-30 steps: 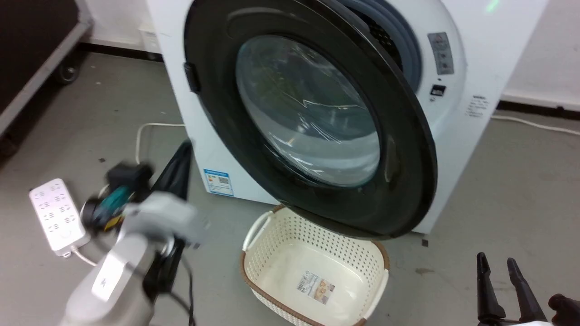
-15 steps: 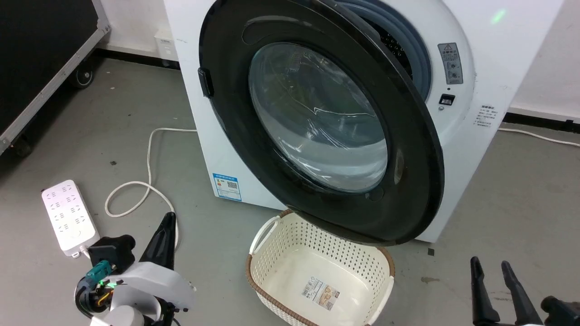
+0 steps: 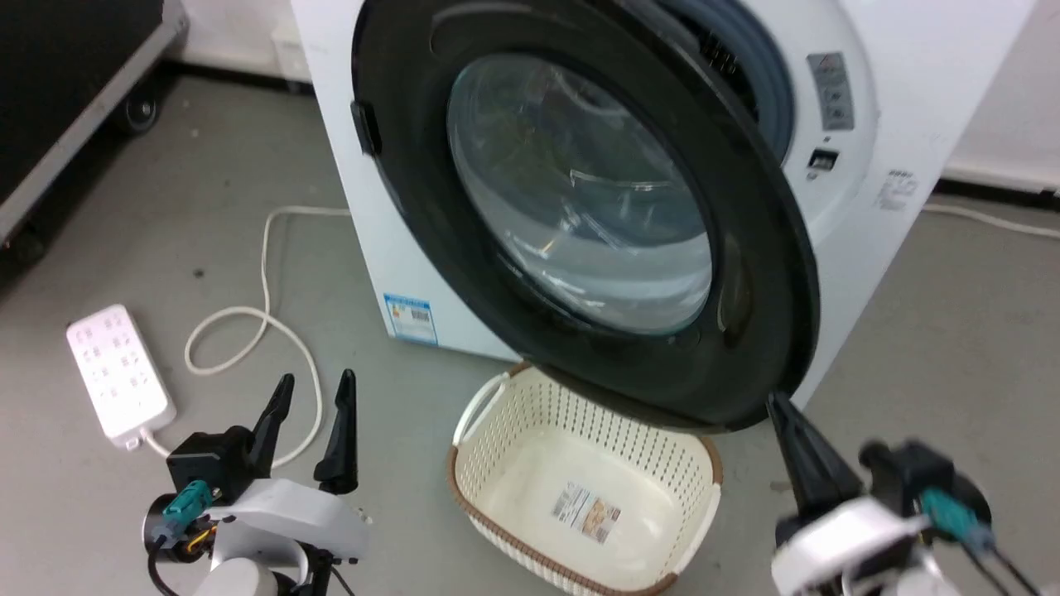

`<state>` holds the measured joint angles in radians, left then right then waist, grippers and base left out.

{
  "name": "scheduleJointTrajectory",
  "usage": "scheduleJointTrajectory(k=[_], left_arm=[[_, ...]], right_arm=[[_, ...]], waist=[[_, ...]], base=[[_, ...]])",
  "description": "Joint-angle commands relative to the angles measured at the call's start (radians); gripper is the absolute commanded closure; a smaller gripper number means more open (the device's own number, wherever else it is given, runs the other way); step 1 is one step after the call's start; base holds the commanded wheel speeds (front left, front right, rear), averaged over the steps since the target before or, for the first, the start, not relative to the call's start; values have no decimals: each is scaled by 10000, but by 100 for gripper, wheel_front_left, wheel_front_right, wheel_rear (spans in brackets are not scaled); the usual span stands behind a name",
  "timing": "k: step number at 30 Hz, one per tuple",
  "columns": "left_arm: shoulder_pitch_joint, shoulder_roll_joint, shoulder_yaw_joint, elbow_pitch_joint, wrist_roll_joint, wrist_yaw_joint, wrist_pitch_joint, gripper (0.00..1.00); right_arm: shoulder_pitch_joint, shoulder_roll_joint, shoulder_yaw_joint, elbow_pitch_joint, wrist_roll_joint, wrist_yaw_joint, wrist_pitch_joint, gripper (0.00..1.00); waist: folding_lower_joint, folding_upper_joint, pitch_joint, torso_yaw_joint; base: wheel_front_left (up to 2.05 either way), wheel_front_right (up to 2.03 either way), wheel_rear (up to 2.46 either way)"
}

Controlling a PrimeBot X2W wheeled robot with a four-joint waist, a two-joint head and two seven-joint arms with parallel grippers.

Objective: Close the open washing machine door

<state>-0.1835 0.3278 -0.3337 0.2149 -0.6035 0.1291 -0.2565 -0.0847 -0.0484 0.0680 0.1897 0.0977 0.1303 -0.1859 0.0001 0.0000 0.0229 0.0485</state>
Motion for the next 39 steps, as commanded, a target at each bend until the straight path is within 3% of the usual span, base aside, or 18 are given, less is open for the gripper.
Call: scheduleJointTrajectory(k=[1,8,14,30,39], left_arm=[[-1,-52,45,-64,98,-15,-53,0],[-282,-373,138,-158,358,-206,-53,0],[-526,-584,260,-160,493,-369,-53,0],[-1273,-1120,870,-903,1181,-708,-53,0],[-1340,-1367,1298,-778,1399,-945,-53,0]], right_arm=[[-361,-18,-37,220,-57,4,53,100],[-2211,-18,-665,2133,-372,4,-81,100],[-3323,-18,-1763,3006,-823,4,-329,100],[-7235,-123,-4423,4289,-2774,4,-595,100],[-8262,-119,-5575,4361,-3114,4,-727,100]], waist=[[-1,0,222,88],[-1,0,818,363],[-1,0,1255,513],[-1,0,3321,883],[-1,0,3384,721]], base=[[0,0,0],[0,0,0],[0,0,0],[0,0,0],[0,0,0]])
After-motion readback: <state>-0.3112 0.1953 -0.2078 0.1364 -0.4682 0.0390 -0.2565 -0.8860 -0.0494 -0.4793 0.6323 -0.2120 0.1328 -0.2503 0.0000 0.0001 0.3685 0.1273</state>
